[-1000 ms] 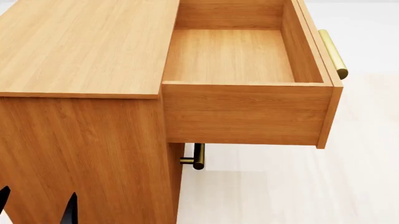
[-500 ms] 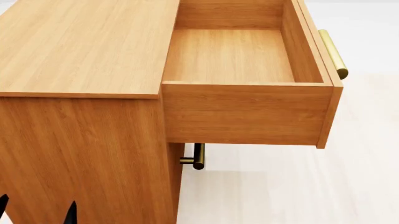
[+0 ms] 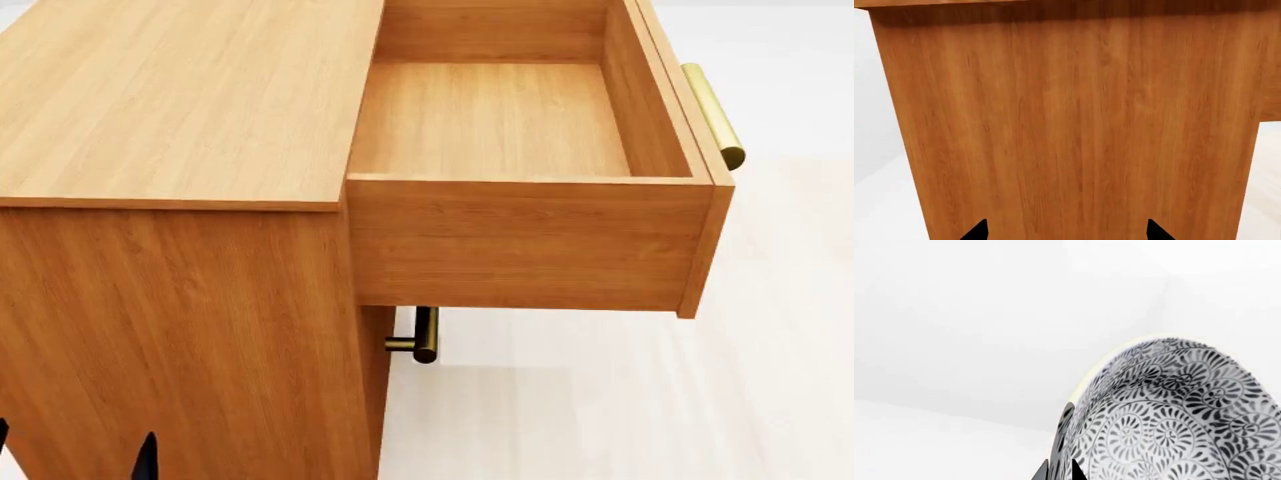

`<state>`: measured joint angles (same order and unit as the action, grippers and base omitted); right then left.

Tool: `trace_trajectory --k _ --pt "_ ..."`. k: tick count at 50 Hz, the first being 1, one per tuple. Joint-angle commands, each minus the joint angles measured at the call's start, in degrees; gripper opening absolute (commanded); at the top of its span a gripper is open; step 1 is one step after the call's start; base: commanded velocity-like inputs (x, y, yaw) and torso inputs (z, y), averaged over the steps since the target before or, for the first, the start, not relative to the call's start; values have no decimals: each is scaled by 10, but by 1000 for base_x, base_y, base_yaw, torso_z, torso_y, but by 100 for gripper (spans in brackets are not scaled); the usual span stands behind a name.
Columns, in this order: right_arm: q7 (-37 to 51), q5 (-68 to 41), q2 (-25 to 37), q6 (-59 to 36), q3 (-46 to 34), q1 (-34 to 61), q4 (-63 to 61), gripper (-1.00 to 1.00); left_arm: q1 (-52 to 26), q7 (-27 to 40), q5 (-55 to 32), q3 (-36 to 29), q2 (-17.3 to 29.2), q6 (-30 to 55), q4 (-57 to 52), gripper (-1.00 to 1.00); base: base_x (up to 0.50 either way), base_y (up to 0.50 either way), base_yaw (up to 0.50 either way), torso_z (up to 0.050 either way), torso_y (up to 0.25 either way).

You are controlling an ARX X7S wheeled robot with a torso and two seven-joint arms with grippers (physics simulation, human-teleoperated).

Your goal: Put the bowl on top of the cabinet.

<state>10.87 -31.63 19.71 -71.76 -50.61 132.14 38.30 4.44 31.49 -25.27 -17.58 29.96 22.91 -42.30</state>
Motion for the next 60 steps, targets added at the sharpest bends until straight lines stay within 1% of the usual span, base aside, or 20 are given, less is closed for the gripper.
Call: trace_trajectory --k 1,2,3,7,8,11,13,15,17,18,21,23,24,31,33,37,49,52,55,60 --pt "-207 377 -188 120 149 28 216 -100 4 -10 8 -1 2 -25 12 100 0 0 0 0 0" --pt "-217 398 -196 130 166 28 226 -100 3 -11 11 -4 1 -25 15 100 0 0 0 0 0" --pt "-201 348 -197 135 129 28 228 -100 3 -15 8 -8 0 -25 18 100 0 0 0 0 0" --pt "-165 236 -197 151 52 28 226 -100 -4 -21 17 -24 -3 -22 24 100 0 0 0 0 0" --pt "-148 182 -197 165 14 28 228 -100 -8 -23 6 -19 -2 -19 25 100 0 0 0 0 0" --pt "-131 130 -197 183 -20 29 235 -100 -12 -23 0 -15 -4 -17 29 100 0 0 0 0 0" --pt "-157 125 -197 196 -28 29 236 -100 -12 -26 -2 -14 -4 -21 36 100 0 0 0 0 5" --pt "-137 19 -197 228 -119 29 253 -100 -15 -28 -10 -5 -1 -21 39 100 0 0 0 0 0" --pt "-118 -65 -197 255 -186 28 264 -100 -17 -29 -17 -1 -2 -21 42 100 0 0 0 0 0" --pt "-113 -122 -197 275 -234 28 267 -100 -19 -30 -21 1 -3 -20 46 100 0 0 0 0 0" --pt "-103 -225 -197 326 -307 27 275 -100 -23 -30 -23 0 -3 -17 47 100 0 0 0 0 0" --pt "-102 -267 -197 344 -330 24 274 -100 -27 -32 -23 0 -2 -17 50 100 0 0 0 0 0" --pt "-104 -293 -197 365 -334 16 272 -100 -29 -33 -27 3 -2 -16 53 100 0 0 0 0 0" --pt "-113 -385 -197 414 -362 -4 249 -100 -32 -33 -33 8 -1 -16 56 100 0 0 0 0 0" --pt "-120 -429 -197 438 -361 -2 249 -100 -35 -36 -32 8 -1 -18 66 100 0 0 0 0 0" --pt "-125 -476 -197 446 -376 1 242 -100 -35 -36 -33 8 -2 -18 67 100 0 0 0 0 3" --pt "-149 -522 -197 451 -386 11 187 -100 -34 -38 -34 7 -1 -21 70 100 0 0 0 0 0" --pt "-156 -552 -197 457 -389 13 177 -100 -32 -38 -36 9 1 -23 67 100 0 0 0 0 3" --pt "-164 -547 -197 433 -391 10 157 -100 -31 -38 -37 9 1 -24 65 100 0 0 0 0 0" --pt "-167 -572 -197 422 -391 1 125 -100 -31 -39 -44 12 2 -24 65 100 0 0 0 0 0"
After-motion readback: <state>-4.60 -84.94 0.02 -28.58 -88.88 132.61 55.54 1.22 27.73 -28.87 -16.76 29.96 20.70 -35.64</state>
